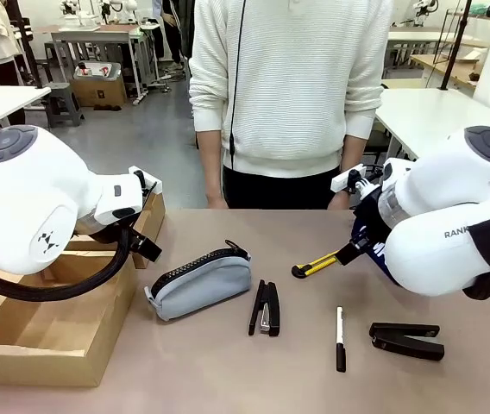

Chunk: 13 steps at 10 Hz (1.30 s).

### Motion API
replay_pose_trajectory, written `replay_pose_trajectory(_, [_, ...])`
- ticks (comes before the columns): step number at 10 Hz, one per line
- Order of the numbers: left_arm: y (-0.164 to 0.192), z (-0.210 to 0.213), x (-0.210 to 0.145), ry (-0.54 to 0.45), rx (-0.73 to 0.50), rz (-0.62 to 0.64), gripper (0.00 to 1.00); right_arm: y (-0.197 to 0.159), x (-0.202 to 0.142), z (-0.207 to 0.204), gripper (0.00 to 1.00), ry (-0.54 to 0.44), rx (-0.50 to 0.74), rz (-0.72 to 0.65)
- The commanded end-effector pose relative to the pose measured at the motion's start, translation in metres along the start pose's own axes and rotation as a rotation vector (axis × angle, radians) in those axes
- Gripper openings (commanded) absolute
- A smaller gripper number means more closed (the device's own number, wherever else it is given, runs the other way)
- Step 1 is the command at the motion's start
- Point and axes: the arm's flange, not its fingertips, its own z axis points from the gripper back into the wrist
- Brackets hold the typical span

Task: Place items inside the box.
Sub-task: Pick up a Pencil pouch or Stapler and place it inside the Mailer Box closest to the robot.

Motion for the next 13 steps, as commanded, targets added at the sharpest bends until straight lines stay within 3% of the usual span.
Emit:
replay_pose_trajectory(1, [0.0,0.0,0.0,0.0,0.0,0.0,1.0,0.0,0.0,0.0,1.0,-0.001,0.0,0.0])
replay_pose_trajectory(4, [0.0,0.0,0.0,0.0,0.0,0.0,1.0,0.0,0.0,0.0,1.0,0.0,0.0,0.0])
replay_pose_trajectory(5, [0.003,0.023,0.008,-0.02,-0.07,-0.037,1.0,-0.004,0.007,0.012,1.0,0.007,0.035,-0.01])
replay_pose_trajectory(6, [0.002,0.053,0.009,-0.017,-0.129,-0.014,1.0,-0.012,0.012,0.037,1.0,0.022,0.1,-0.11])
replay_pose_trajectory(8, [0.02,0.145,0.01,-0.016,-0.186,0.084,1.0,-0.039,0.016,0.126,1.0,0.017,0.202,-0.305])
replay_pose_trajectory(9, [0.033,0.189,-0.009,-0.053,-0.162,0.077,1.0,-0.052,-0.008,0.18,1.0,-0.024,0.274,-0.338])
replay_pose_trajectory(10, [0.047,0.215,-0.036,-0.076,-0.252,0.074,1.0,-0.07,-0.042,0.22,1.0,-0.086,0.37,-0.361])
replay_pose_trajectory(11, [0.074,0.235,-0.06,-0.115,-0.352,0.118,1.0,-0.094,-0.079,0.248,1.0,-0.119,0.422,-0.482])
replay_pose_trajectory(12, [0.102,0.246,-0.083,-0.191,-0.468,0.223,1.0,-0.12,-0.121,0.267,1.0,-0.162,0.504,-0.573])
replay_pose_trajectory(13, [0.152,0.248,-0.113,-0.286,-0.569,0.382,1.0,-0.15,-0.169,0.276,1.0,-0.238,0.573,-0.694])
